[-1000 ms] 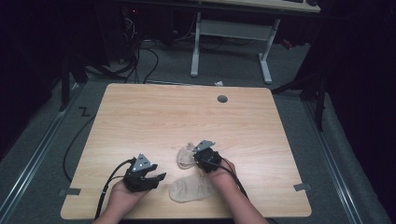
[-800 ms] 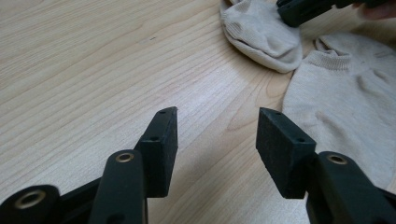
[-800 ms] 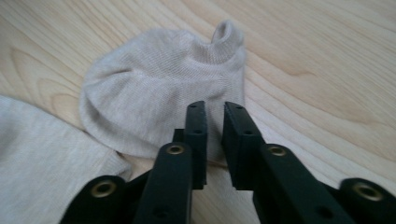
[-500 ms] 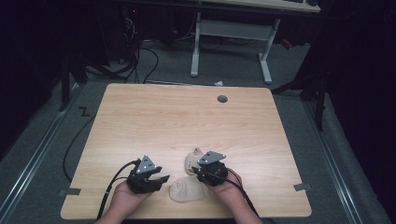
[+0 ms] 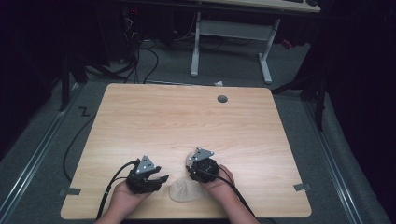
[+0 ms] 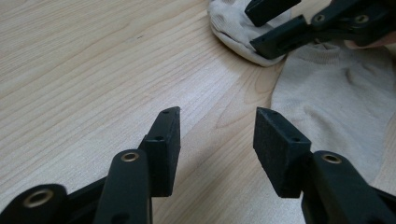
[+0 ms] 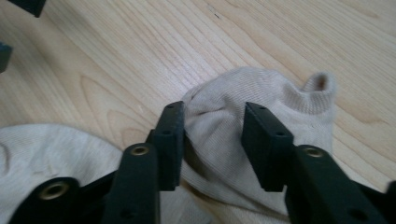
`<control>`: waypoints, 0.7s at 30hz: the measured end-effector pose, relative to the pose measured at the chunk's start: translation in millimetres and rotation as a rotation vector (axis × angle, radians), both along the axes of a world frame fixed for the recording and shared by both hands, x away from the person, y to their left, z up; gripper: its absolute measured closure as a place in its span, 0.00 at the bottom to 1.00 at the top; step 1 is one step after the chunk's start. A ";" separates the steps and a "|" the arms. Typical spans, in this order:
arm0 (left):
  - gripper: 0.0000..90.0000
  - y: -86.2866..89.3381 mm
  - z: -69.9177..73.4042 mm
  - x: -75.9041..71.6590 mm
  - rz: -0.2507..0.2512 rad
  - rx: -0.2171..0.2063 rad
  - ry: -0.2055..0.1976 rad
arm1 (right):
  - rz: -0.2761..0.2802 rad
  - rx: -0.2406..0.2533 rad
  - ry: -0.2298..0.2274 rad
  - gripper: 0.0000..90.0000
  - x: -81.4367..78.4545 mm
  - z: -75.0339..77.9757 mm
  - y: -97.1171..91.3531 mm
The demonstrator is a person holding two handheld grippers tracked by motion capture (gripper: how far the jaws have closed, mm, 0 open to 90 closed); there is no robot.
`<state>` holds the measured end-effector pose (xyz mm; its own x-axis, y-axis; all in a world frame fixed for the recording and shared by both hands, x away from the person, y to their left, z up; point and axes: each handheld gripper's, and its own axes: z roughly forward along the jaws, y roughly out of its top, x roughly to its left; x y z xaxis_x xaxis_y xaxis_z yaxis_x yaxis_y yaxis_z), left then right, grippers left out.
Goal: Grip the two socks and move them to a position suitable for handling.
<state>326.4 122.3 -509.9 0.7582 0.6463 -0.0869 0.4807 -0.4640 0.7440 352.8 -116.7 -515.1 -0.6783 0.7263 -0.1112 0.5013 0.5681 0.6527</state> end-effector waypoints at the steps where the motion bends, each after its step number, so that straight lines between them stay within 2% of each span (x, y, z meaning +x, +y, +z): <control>1: 0.57 0.1 0.4 -0.3 -0.002 -0.001 -0.001 | -0.003 -0.004 0.002 0.76 1.8 -0.8 0.7; 4: 0.57 -0.1 1.0 -0.6 -0.004 -0.005 -0.005 | -0.010 -0.013 0.004 0.93 3.8 0.4 4.6; 6: 0.57 -0.1 0.5 -0.1 -0.003 0.001 -0.002 | -0.001 -0.024 -0.013 0.94 3.4 4.3 8.1; 9: 0.57 -0.2 0.3 -0.1 -0.004 0.001 -0.002 | -0.004 0.007 -0.040 0.94 1.7 13.3 9.5; 15: 0.57 -0.2 -0.2 0.5 0.002 0.000 -0.003 | -0.048 0.117 -0.091 0.94 0.9 32.4 -5.4; 17: 0.57 -0.3 0.2 0.0 0.000 0.003 -0.003 | -0.082 0.169 -0.098 0.94 3.4 38.0 -17.4; 21: 0.57 -0.6 0.1 -0.1 0.001 0.005 -0.003 | -0.153 0.226 -0.093 0.93 8.2 40.3 -42.7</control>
